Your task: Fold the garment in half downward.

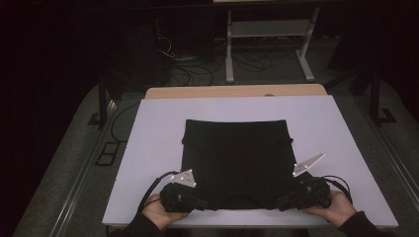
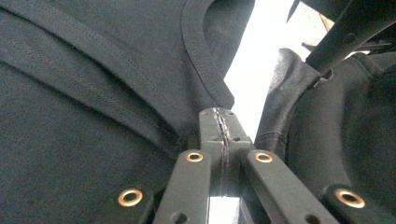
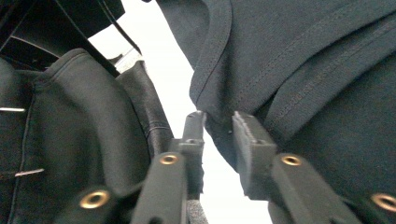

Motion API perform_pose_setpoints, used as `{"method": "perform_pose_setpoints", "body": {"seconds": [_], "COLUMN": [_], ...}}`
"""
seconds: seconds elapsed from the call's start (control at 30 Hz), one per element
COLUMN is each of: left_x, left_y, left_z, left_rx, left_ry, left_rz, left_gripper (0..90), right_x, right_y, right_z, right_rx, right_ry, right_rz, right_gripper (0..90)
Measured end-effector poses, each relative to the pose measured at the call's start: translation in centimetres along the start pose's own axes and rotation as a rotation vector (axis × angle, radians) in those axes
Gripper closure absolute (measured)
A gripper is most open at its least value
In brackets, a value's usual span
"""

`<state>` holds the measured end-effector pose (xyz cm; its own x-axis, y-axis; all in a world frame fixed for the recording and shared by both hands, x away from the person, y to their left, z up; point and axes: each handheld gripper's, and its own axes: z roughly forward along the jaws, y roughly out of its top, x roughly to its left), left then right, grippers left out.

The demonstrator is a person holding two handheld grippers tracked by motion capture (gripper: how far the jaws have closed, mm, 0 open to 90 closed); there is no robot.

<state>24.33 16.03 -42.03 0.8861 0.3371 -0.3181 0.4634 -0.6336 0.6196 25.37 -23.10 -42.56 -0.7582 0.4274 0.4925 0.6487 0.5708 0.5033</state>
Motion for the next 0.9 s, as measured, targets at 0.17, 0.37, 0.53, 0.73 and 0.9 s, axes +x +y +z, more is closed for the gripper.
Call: {"method": "perform_pose_setpoints", "body": {"seconds": [0.17,0.37,0.53,0.73,0.9], "left_x": [0.2,0.8,1.1,1.5,2.0], "left_y": [0.0,0.1,0.0,-0.2,-0.6], "left_z": [-0.4,-1.4,-2.1,-2.9,-3.8], "left_rx": [-0.040,-0.112,-0.172,-0.224,-0.260], "left_ry": [-0.003,0.013,0.013,0.043,0.057], "left_rz": [-0.021,-0.057,-0.068,-0.093,-0.133], "left_gripper": [66.5,46.8,32.6,17.9,8.7], "right_x": [0.1,0.6,0.6,0.7,0.8], "right_y": [0.2,0.6,0.9,1.2,1.6], "right_z": [-0.3,-0.7,-0.9,-1.2,-1.1], "right_rx": [-0.032,-0.088,-0.125,-0.168,-0.186], "right_ry": [-0.036,-0.096,-0.135,-0.176,-0.217], "right_rz": [-0.011,-0.039,-0.041,-0.046,-0.070], "right_gripper": [55.9,36.9,22.7,9.8,0.0]}}
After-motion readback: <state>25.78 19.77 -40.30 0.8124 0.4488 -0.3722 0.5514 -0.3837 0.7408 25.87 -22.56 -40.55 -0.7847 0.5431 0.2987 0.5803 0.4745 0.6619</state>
